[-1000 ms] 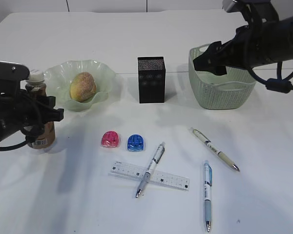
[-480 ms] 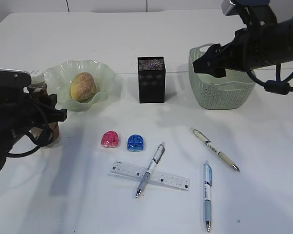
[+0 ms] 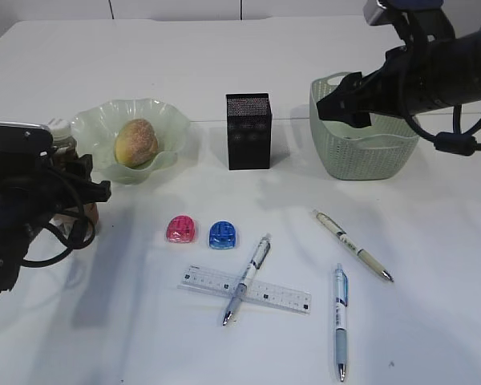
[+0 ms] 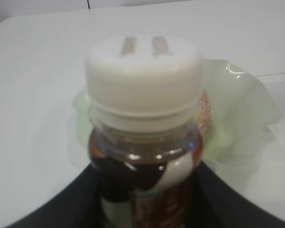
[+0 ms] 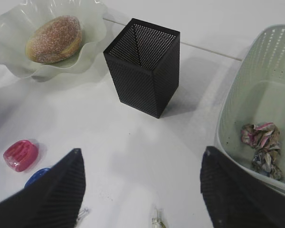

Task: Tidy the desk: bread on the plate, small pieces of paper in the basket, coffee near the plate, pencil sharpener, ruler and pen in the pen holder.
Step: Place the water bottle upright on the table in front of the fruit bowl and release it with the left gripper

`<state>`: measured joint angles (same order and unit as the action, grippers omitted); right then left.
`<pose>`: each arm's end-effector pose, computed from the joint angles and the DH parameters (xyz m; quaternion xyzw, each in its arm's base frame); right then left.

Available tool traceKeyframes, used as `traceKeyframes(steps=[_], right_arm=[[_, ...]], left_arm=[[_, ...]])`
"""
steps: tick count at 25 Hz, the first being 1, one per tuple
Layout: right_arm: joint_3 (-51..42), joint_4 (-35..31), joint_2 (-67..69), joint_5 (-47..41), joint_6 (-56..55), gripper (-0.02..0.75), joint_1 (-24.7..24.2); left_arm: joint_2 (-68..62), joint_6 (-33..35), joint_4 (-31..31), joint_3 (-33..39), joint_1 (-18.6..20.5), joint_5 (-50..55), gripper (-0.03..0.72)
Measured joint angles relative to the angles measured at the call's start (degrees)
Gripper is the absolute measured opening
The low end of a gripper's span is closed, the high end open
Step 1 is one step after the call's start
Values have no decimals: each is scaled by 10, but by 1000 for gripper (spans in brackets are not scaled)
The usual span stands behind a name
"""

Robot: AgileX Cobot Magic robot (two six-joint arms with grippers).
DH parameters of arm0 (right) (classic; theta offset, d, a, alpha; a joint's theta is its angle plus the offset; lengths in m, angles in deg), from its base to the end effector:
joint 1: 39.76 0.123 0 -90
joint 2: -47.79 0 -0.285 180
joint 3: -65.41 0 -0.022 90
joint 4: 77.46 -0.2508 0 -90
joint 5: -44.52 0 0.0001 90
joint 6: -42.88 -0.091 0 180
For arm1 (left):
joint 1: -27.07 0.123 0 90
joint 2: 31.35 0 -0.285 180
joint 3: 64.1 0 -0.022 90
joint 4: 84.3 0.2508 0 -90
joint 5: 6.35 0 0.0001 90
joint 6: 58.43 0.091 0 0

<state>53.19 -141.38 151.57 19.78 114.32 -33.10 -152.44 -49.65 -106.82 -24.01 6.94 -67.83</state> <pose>0.3634 0.0769 0.2583 -0.2096 0.8590 0.1599 0.4390 0.3230 -0.0858 0.1194 0.0110 0.7713 0.0081 0.6363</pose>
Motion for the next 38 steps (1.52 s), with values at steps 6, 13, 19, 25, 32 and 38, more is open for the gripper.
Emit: traceKeyframes(steps=[6,13,19,25,32,38], right_arm=[[0,0,0,0,0,585,0],[0,0,0,0,0,585,0],[0,0,0,0,0,585,0],[0,0,0,0,0,585,0],[0,0,0,-1,0,585,0],[0,27,0,-28,0,585,0]], left_arm=[[-24,-1,1,0,0,-20,307],[-46,-2,5,-4,0,-57,307],[-46,-2,6,-5,0,-57,307],[-46,-5,11,15,0,-77,307],[-40,-13,19,26,0,-80,307],[-33,-14,24,30,0,-69,307]])
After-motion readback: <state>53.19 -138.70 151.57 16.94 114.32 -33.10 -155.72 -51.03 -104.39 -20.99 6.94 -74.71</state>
